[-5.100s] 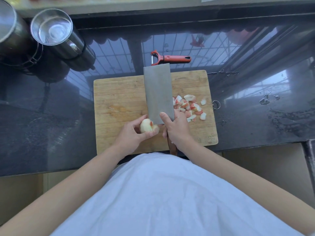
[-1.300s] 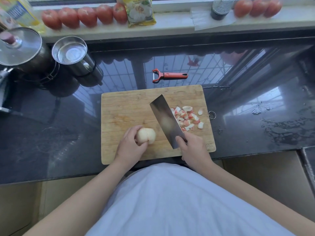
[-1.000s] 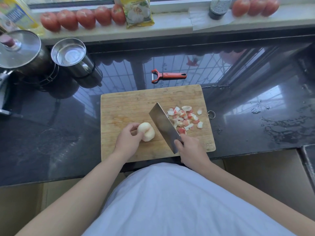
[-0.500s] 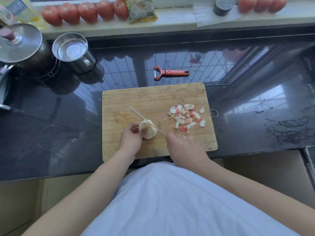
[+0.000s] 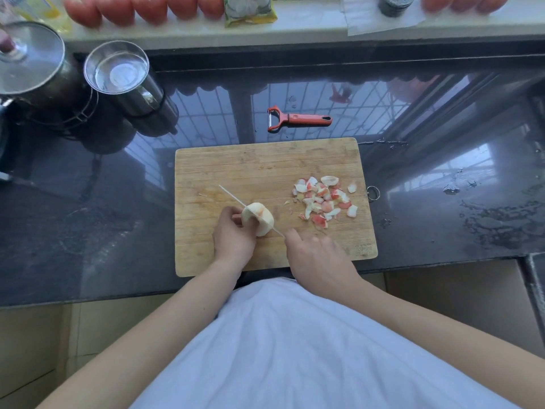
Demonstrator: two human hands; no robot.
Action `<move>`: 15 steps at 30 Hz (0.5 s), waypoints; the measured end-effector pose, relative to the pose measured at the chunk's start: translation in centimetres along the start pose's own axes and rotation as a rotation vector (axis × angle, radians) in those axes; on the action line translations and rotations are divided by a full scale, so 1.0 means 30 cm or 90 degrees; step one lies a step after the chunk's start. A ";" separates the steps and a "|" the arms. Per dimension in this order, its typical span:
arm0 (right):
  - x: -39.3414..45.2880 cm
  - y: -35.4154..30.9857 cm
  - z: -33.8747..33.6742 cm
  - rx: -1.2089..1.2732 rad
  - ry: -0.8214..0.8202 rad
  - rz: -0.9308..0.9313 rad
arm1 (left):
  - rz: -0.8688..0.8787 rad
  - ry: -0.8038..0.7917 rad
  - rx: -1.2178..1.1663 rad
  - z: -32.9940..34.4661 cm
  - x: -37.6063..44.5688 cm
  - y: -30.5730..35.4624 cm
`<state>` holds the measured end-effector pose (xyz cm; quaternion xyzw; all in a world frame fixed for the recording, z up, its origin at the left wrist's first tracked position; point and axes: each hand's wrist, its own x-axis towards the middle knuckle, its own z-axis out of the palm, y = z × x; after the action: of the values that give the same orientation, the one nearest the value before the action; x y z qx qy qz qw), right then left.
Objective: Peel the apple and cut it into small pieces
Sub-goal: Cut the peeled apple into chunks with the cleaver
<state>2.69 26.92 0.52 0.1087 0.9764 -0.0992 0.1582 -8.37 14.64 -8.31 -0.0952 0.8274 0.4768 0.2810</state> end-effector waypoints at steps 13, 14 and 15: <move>0.041 -0.003 0.026 -0.062 0.070 -0.020 | 0.015 0.020 0.041 0.027 0.006 0.003; 0.048 -0.005 0.028 -0.052 0.084 -0.026 | 0.015 0.017 0.040 0.027 0.007 0.005; 0.053 -0.008 0.034 -0.047 0.092 -0.037 | 0.011 0.015 0.039 0.027 0.008 0.005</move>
<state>1.44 26.76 -0.92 0.0815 0.9909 -0.0595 0.0886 -8.32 15.43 -8.64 -0.0849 0.8457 0.4527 0.2694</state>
